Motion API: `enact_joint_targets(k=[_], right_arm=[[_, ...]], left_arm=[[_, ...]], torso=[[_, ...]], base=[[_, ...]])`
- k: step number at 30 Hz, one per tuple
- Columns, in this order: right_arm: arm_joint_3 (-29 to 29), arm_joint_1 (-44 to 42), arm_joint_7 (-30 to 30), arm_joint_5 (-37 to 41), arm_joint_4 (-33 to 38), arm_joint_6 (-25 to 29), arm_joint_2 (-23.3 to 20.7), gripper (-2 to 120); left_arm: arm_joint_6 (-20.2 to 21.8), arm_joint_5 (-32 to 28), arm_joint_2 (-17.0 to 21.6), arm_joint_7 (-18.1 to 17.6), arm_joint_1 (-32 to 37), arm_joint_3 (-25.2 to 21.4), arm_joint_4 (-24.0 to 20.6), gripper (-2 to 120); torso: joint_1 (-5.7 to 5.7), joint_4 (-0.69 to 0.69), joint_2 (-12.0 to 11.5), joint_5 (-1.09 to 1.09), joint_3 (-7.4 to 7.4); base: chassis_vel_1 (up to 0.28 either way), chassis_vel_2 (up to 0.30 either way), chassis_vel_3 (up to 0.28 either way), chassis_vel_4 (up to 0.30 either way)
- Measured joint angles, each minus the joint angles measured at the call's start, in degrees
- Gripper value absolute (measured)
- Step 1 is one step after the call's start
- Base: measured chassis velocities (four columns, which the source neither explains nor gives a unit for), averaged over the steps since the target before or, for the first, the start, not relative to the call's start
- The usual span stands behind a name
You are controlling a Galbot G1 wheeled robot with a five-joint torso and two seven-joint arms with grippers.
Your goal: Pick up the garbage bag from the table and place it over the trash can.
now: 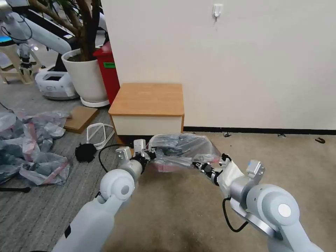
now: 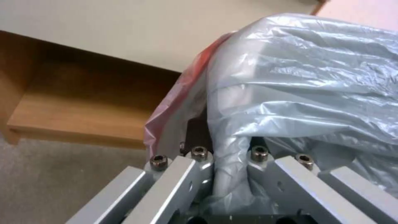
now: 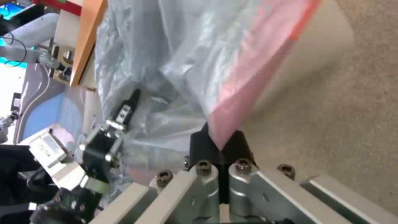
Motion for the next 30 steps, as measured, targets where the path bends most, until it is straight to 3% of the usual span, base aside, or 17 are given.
enact_joint_targets(k=[13, 30], right_arm=[[0.7, -2.5, -1.4, -2.8, -0.9, 0.3, 0.4, 0], [0.1, -0.3, -1.7, -4.9, -6.0, 0.6, 0.0, 0]], left_arm=[[-1.0, -4.1, -0.4, -1.9, -0.4, -1.2, -0.4, 3], [3.8, -13.8, 1.4, -4.4, 1.1, -4.7, -3.5, 3]], torso=[[0.00, 0.00, 0.0, 0.00, 0.00], [0.00, 0.00, 0.0, 0.00, 0.00]], base=[[0.000, 0.000, 0.000, 0.000], [0.000, 0.000, 0.000, 0.000]])
